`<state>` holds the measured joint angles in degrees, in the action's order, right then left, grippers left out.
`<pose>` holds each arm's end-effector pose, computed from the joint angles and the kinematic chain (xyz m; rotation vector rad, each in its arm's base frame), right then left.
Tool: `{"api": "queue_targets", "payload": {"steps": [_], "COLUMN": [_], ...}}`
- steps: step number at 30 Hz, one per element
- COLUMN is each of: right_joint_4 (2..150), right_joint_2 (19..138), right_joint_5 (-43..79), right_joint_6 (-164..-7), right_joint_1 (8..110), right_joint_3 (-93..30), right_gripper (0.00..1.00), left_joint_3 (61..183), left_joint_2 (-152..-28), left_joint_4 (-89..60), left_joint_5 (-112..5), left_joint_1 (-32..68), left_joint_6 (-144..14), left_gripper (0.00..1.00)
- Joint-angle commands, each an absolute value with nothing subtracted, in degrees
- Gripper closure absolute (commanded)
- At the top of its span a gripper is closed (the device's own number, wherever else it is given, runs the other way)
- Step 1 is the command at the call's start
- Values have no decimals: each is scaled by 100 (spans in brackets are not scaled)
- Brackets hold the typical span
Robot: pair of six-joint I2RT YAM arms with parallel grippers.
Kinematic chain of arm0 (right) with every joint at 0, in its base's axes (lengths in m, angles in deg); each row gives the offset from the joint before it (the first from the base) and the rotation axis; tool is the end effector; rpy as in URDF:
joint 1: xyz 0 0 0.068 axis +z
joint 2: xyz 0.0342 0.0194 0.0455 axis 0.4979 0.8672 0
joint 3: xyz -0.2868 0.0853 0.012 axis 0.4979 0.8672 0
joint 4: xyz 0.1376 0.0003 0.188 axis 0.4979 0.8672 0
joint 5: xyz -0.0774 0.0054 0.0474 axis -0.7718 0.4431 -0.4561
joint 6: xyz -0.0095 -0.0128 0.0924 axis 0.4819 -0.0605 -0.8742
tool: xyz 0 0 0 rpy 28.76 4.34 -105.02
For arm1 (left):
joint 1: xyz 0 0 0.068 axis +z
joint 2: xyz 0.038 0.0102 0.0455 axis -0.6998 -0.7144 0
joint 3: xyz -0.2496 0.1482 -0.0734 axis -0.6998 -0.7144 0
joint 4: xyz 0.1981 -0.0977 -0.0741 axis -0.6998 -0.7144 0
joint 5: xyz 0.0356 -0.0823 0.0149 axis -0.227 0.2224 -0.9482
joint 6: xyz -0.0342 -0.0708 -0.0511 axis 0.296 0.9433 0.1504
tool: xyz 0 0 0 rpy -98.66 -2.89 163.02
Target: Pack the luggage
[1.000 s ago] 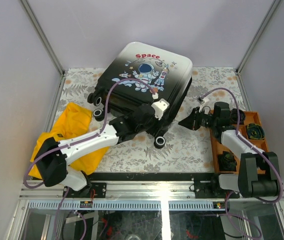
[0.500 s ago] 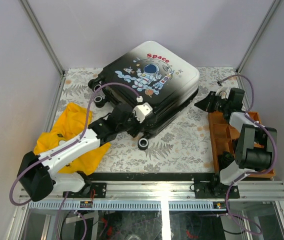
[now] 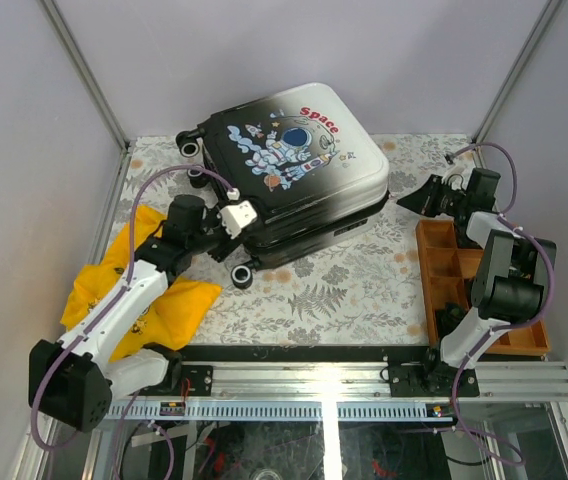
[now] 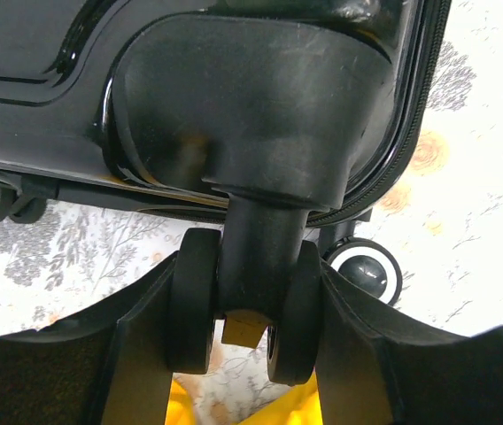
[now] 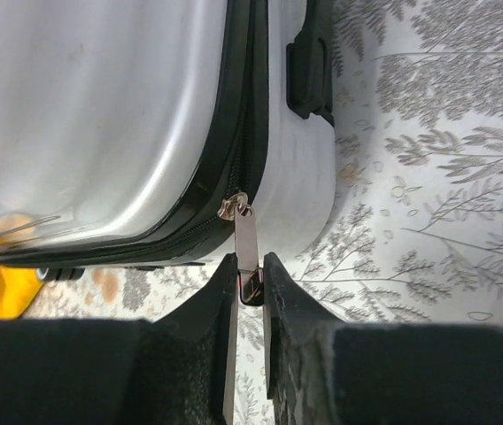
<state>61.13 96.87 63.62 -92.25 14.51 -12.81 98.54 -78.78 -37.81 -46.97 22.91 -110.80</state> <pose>0.3809 -0.0347 0.2433 -0.0767 1.9643 0.9157 0.2162 -0.1083 0.2843 1.1488 1.8637 -0.1590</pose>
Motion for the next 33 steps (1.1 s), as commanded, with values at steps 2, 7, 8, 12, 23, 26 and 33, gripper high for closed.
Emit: {"api": "queue_targets", "payload": {"steps": [2,7,8,12,23,26,33], "right_joint_4": [6057,6433,6479,6545,6355,6452,5999], "right_joint_2": [9483,8925,8778,8172,7267,7576,8880], "right_joint_5": [5374,5890,5927,6020,5976,5797,5841], "right_joint_6": [-8485,-8363,-8373,-8500,-9175,-9055,-9261], "right_joint_1": [906,994,1065,1443,2357,2214,1559], "right_joint_3": [-1365,-615,-425,322,977,549,-973], "right_gripper": [100,100,100,100,100,100,100], "left_joint_3": [9609,10128,10263,10547,11115,11089,11018], "left_joint_2": [-7828,-8487,-8625,-9002,-9804,-9844,-9946], "left_joint_4": [-4531,-4271,-4262,-4135,-3851,-3814,-3730], "left_joint_5": [-5956,-5803,-5728,-5541,-5458,-5384,-5412], "left_joint_1": [3485,4120,4252,4611,4950,4993,5107], "left_joint_6": [-11930,-11742,-11709,-11752,-11590,-11858,-12172], "left_gripper": [100,100,100,100,100,100,100]}}
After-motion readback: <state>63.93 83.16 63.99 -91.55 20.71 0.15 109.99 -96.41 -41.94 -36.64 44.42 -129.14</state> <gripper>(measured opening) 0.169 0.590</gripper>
